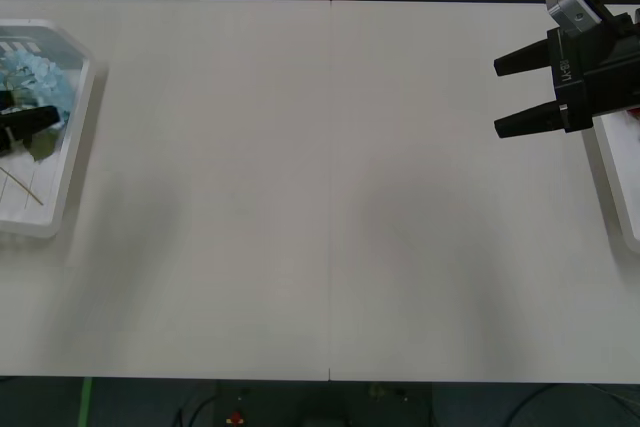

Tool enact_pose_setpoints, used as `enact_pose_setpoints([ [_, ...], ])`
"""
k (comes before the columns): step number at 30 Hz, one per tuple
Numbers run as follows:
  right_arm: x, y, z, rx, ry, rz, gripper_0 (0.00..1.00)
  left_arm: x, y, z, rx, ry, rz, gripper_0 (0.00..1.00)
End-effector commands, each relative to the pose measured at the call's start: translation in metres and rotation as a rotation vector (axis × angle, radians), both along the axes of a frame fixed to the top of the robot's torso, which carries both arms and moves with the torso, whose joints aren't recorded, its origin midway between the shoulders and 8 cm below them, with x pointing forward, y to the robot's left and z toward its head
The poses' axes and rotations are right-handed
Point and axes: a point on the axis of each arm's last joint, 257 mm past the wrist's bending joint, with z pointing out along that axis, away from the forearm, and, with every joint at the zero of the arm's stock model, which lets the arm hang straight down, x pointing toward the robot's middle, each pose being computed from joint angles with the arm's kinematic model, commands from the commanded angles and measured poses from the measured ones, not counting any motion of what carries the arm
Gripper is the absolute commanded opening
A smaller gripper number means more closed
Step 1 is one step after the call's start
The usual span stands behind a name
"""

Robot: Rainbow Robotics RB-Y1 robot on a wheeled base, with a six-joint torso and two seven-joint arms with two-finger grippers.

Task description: Put the red flowers into the right box and the blue flowers into the left box

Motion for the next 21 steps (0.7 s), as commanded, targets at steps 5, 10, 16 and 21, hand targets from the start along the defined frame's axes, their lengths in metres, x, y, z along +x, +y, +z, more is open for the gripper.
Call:
enact_pose_setpoints([
  [5,-0.002,0.005,0.012,0.001,-0.044,0.027,1.0,-0.054,-0.112,-0.007,0.123,0.043,-0.339,1.0],
  [10,-0.002,0.005,0.012,0.001,-0.044,0.027,1.0,-0.085,-0.15,-0.003,0.143,0.037,-0.49,1.0],
  [16,-0.002,0.005,0.012,0.001,-0.044,0.027,1.0,-0.114,-0.196,0.016,0.056,-0.042,-0.634,1.0],
  [21,-0.002,0.005,0.012,0.001,-0.044,0.027,1.0,-0.123,-0.238,0.008,0.026,-0.065,-0.666,1.0],
])
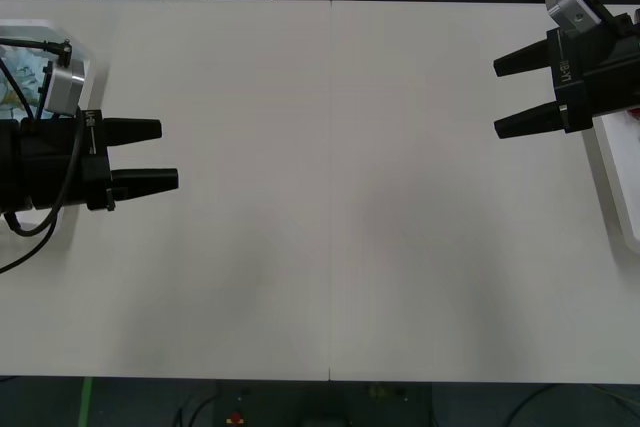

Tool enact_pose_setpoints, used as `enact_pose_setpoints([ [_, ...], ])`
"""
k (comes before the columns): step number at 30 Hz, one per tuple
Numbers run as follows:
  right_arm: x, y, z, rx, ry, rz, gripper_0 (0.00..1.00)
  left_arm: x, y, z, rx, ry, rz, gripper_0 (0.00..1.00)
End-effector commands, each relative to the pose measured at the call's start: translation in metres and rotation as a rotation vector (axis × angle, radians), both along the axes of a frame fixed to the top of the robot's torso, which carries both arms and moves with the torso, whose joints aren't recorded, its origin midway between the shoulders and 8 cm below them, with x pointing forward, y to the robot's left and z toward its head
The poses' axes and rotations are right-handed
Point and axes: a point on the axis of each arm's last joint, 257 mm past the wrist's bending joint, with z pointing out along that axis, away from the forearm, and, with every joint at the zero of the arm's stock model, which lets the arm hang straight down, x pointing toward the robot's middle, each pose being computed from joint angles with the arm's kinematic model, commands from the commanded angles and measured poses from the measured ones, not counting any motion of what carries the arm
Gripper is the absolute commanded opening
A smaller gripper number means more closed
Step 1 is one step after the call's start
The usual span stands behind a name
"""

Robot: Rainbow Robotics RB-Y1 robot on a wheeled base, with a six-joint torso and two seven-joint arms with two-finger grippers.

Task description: Put the red flowers into the right box and the blue flowers into the left box

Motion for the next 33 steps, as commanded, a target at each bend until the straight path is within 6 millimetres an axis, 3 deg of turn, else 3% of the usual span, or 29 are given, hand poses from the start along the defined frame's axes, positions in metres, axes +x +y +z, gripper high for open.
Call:
enact_pose_setpoints([
  [1,-0.001,0.005,0.013,0.003,-0.044,0.024,1.0,-0.016,-0.042,-0.01,0.026,-0.059,-0.075,1.0],
  [5,-0.001,0.005,0.013,0.003,-0.044,0.024,1.0,-0.01,-0.07,-0.023,0.043,-0.081,-0.084,1.0],
  [9,-0.001,0.005,0.013,0.003,-0.044,0.024,1.0,-0.006,-0.079,-0.017,0.041,-0.097,-0.091,1.0],
  [15,-0.001,0.005,0.013,0.003,-0.044,0.024,1.0,0.005,-0.069,-0.004,0.074,-0.116,-0.083,1.0],
  [23,-0.001,0.005,0.013,0.003,-0.044,0.024,1.0,0.011,-0.06,0.043,0.021,-0.114,-0.083,1.0],
  [33,-0.001,0.005,0.013,0.003,-0.044,0.024,1.0,0.021,-0.053,0.043,0.016,-0.109,-0.053,1.0],
])
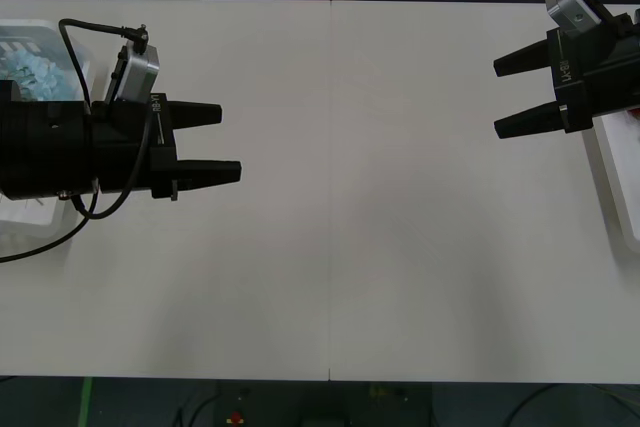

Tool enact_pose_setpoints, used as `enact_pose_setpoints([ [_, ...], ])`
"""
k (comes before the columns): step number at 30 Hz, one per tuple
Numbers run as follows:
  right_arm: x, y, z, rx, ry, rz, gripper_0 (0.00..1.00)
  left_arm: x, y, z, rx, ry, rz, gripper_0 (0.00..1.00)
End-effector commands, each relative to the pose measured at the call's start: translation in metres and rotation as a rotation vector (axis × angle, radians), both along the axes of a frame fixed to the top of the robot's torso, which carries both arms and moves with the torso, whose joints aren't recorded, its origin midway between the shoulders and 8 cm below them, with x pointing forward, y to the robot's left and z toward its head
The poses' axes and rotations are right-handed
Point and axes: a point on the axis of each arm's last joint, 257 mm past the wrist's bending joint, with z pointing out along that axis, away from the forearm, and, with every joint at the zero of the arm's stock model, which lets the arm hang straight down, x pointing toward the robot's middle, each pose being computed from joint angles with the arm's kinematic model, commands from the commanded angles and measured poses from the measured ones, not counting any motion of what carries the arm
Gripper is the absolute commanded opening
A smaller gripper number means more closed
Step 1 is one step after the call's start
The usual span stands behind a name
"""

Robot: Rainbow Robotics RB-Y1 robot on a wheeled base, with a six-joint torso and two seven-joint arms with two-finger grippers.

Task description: Put the red flowers into the right box and the blue flowers into the left box

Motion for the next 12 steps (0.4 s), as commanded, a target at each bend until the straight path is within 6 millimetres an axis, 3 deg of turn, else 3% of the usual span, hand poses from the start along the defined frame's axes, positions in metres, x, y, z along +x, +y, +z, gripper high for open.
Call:
enact_pose_setpoints([
  [1,-0.0012,0.005,0.0125,0.003,-0.044,0.024,1.0,0.0166,0.0108,0.0297,0.001,-0.059,0.035,1.0],
  [12,-0.0012,0.005,0.0125,0.003,-0.044,0.024,1.0,0.0176,0.0118,0.029,0.003,-0.06,0.037,1.0],
])
